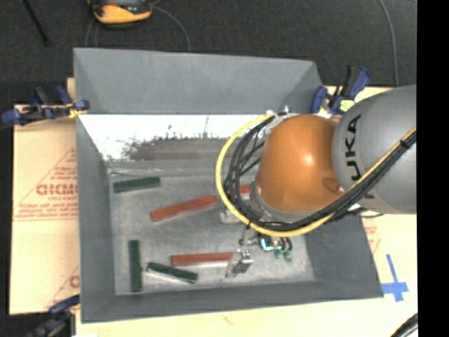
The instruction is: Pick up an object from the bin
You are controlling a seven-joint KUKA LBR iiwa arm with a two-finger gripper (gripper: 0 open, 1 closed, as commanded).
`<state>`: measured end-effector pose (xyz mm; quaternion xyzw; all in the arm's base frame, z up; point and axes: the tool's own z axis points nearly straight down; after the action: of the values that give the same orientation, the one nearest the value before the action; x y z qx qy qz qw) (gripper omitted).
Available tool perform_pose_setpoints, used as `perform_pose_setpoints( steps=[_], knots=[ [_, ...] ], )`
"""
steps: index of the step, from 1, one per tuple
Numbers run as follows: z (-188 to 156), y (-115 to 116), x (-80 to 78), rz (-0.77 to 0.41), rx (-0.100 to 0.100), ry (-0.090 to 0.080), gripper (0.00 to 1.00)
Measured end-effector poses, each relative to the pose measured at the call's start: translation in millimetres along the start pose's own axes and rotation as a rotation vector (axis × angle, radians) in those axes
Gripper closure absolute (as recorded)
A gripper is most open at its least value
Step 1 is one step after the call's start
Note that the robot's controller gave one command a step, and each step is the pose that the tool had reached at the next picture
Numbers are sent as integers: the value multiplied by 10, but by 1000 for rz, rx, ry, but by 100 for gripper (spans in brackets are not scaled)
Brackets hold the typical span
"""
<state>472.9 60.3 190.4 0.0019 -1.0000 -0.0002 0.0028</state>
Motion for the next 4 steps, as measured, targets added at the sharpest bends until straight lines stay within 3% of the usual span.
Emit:
perform_pose_setpoints(
  steps=[1, 2, 3, 4],
  knots=[
    [-35, -2, -18, 2, -1, -8, 0],
    [1028, -126, -380, 145, -4, 2, 100],
    [998, -161, -487, 152, -5, -45, 0],
    [998, -161, -484, 154, -5, -44, 0]
  ],
)
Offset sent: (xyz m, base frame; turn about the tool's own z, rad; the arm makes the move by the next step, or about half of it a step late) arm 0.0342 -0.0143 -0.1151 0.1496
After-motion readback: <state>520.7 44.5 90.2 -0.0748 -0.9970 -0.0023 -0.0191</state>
